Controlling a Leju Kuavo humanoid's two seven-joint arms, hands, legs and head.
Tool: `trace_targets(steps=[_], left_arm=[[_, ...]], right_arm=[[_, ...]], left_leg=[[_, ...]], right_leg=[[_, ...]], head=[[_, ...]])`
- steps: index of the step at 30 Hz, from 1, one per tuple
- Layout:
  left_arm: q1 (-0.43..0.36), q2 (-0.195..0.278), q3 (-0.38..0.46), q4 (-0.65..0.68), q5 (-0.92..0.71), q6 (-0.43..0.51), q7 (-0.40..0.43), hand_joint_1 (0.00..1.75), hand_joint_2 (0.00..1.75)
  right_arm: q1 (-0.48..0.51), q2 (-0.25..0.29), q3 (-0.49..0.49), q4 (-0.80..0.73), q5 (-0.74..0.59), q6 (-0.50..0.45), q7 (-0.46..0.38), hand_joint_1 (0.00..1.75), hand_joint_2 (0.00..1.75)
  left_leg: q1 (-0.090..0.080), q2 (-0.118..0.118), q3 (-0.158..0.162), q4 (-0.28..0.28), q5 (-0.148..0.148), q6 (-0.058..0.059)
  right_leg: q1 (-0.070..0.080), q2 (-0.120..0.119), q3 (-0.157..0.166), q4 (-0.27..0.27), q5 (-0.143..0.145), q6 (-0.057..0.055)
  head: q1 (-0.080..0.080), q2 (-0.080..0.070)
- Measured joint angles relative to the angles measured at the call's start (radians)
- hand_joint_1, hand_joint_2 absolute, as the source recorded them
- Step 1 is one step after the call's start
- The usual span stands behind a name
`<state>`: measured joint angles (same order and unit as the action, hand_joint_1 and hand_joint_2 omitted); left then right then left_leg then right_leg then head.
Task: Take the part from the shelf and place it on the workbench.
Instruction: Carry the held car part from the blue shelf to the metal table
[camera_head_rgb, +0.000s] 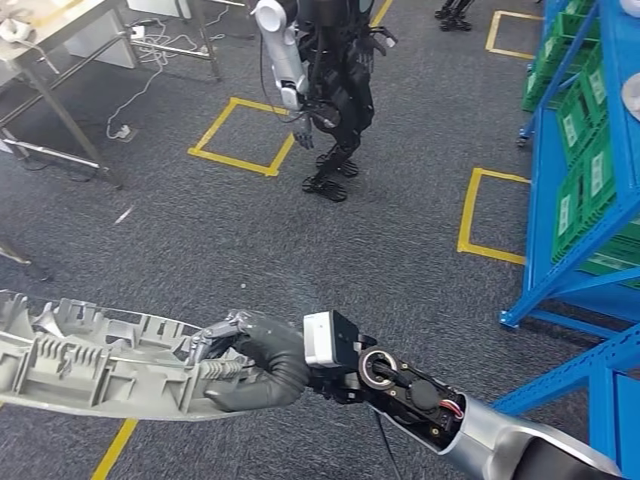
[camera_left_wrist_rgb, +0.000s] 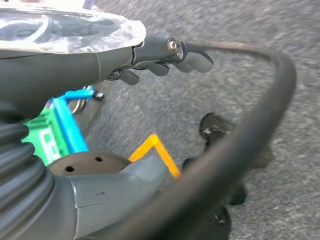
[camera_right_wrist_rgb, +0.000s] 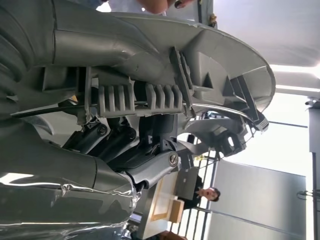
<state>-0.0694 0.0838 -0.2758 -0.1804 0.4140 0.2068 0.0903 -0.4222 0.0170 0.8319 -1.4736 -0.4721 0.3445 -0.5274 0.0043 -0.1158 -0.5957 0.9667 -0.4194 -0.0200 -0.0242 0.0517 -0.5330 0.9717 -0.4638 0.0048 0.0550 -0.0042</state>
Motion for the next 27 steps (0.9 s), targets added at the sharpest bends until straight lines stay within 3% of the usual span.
trace_targets(steps=[1, 3, 5, 6, 8, 10, 12, 14, 16, 18, 20, 21, 22, 23, 25, 27], left_arm=[[0.0, 0.0, 0.0, 0.0, 0.001, 0.001, 0.0, 0.0, 1.75], [-0.003, -0.001, 0.0, 0.0, 0.001, 0.002, -0.001, 0.0, 1.75], [-0.005, -0.002, 0.0, 0.0, -0.002, 0.002, -0.003, 0.0, 1.75], [-0.004, -0.002, 0.0, 0.0, -0.003, 0.002, -0.004, 0.0, 1.75], [-0.001, -0.001, 0.0, 0.0, -0.005, 0.001, -0.004, 0.0, 1.75], [-0.003, 0.0, 0.0, 0.0, -0.005, 0.001, -0.004, 0.0, 1.75], [-0.006, 0.001, 0.0, 0.0, -0.004, 0.001, -0.004, 0.0, 1.75], [-0.004, 0.001, 0.0, 0.0, -0.002, 0.001, -0.004, 0.0, 1.75], [-0.002, 0.002, 0.0, 0.0, 0.001, 0.001, -0.003, 0.0, 1.75], [-0.004, 0.002, 0.0, 0.0, 0.002, 0.001, -0.003, 0.0, 1.75], [-0.007, 0.002, 0.0, 0.0, 0.003, 0.001, -0.003, 0.0, 1.75], [-0.006, 0.001, 0.0, 0.0, 0.004, 0.001, -0.003, 0.0, 1.75], [-0.005, 0.001, 0.0, 0.0, 0.004, 0.001, -0.002, 0.0, 1.75], [-0.004, 0.001, 0.0, 0.0, 0.005, 0.001, -0.002, 0.0, 1.75], [-0.004, -0.002, 0.0, 0.0, 0.005, 0.001, -0.002, 0.0, 1.75], [-0.006, -0.004, 0.0, 0.0, 0.004, 0.001, -0.002, 0.0, 1.75]], right_arm=[[-0.002, 0.002, 0.001, 0.001, -0.001, 0.0, 0.0, 1.75, 1.75], [-0.004, 0.005, 0.002, 0.004, -0.003, 0.0, -0.001, 1.75, 1.75], [-0.005, 0.005, 0.003, 0.008, -0.004, -0.001, -0.002, 1.75, 1.75], [-0.005, 0.005, 0.004, 0.01, -0.004, -0.002, -0.002, 1.75, 1.75], [-0.005, 0.005, 0.005, 0.013, -0.004, -0.003, -0.002, 1.75, 1.75], [-0.006, 0.005, 0.007, 0.013, -0.004, -0.005, -0.002, 1.75, 1.75], [-0.007, 0.006, 0.009, 0.013, -0.004, -0.006, -0.001, 1.75, 1.75], [-0.008, 0.007, 0.011, 0.013, -0.003, -0.006, 0.0, 1.75, 1.75], [-0.009, 0.009, 0.012, 0.013, -0.003, -0.006, 0.0, 1.75, 1.75], [-0.008, 0.01, 0.012, 0.014, -0.003, -0.005, 0.0, 1.75, 1.75], [-0.006, 0.009, 0.013, 0.015, -0.003, -0.004, 0.0, 1.75, 1.75], [-0.006, 0.009, 0.013, 0.015, -0.003, -0.004, 0.0, 1.75, 1.75], [-0.005, 0.009, 0.013, 0.016, -0.003, -0.003, -0.001, 1.75, 1.75], [-0.005, 0.009, 0.013, 0.016, -0.003, -0.002, 0.0, 1.75, 1.75], [-0.006, 0.009, 0.014, 0.016, -0.003, -0.002, -0.001, 1.75, 1.75], [-0.005, 0.009, 0.014, 0.018, -0.004, -0.001, -0.001, 1.75, 1.75]], left_leg=[[-0.001, 0.029, -0.017, 0.032, -0.017, -0.006], [0.001, 0.088, -0.083, 0.152, -0.069, -0.018], [0.008, 0.105, -0.148, 0.257, -0.097, -0.026], [0.011, 0.109, -0.155, 0.262, -0.086, -0.029], [0.014, 0.126, -0.106, 0.16, -0.02, -0.031], [0.008, 0.165, -0.039, 0.03, 0.028, -0.024], [-0.001, 0.177, -0.017, -0.015, 0.032, -0.009], [-0.002, 0.154, -0.014, -0.017, 0.028, 0.007], [0.002, 0.135, -0.003, -0.023, 0.027, 0.021], [0.003, 0.116, 0.004, -0.026, 0.024, 0.032], [0.001, 0.091, 0.007, -0.025, 0.021, 0.038], [0.0, 0.076, 0.011, -0.025, 0.019, 0.039], [-0.001, 0.061, 0.015, -0.024, 0.017, 0.038], [-0.002, 0.046, 0.021, -0.023, 0.013, 0.037], [-0.003, 0.018, 0.026, -0.019, 0.007, 0.032], [-0.002, -0.005, 0.019, -0.014, 0.006, 0.024]], right_leg=[[-0.002, -0.014, 0.005, -0.006, 0.002, -0.004], [0.0, -0.045, 0.009, -0.011, 0.0, -0.01], [0.001, -0.076, 0.01, -0.011, -0.004, -0.012], [0.0, -0.089, 0.012, -0.011, -0.007, -0.012], [-0.001, -0.111, 0.019, -0.011, -0.013, -0.008], [0.002, -0.129, 0.026, -0.011, -0.022, 0.001], [0.008, -0.144, 0.033, -0.012, -0.03, 0.013], [0.006, -0.152, 0.041, -0.014, -0.038, 0.025], [0.001, -0.118, 0.028, 0.028, -0.069, 0.032], [0.001, -0.073, -0.031, 0.155, -0.13, 0.032], [0.005, -0.058, -0.103, 0.284, -0.169, 0.029], [0.006, -0.055, -0.12, 0.302, -0.16, 0.027], [0.007, -0.052, -0.118, 0.28, -0.13, 0.025], [0.007, -0.043, -0.099, 0.223, -0.084, 0.02], [0.005, 0.004, -0.05, 0.085, -0.007, 0.011], [0.002, 0.037, -0.019, 0.014, 0.009, 0.009]], head=[[-0.005, 0.0], [-0.017, 0.0], [-0.019, 0.0], [-0.019, 0.0], [-0.019, 0.0], [-0.02, 0.0], [-0.016, 0.0], [-0.011, 0.0], [-0.007, 0.0], [0.0, 0.0], [0.008, 0.0], [0.01, 0.0], [0.013, 0.0], [0.015, 0.0], [0.017, 0.0], [0.016, 0.0]])
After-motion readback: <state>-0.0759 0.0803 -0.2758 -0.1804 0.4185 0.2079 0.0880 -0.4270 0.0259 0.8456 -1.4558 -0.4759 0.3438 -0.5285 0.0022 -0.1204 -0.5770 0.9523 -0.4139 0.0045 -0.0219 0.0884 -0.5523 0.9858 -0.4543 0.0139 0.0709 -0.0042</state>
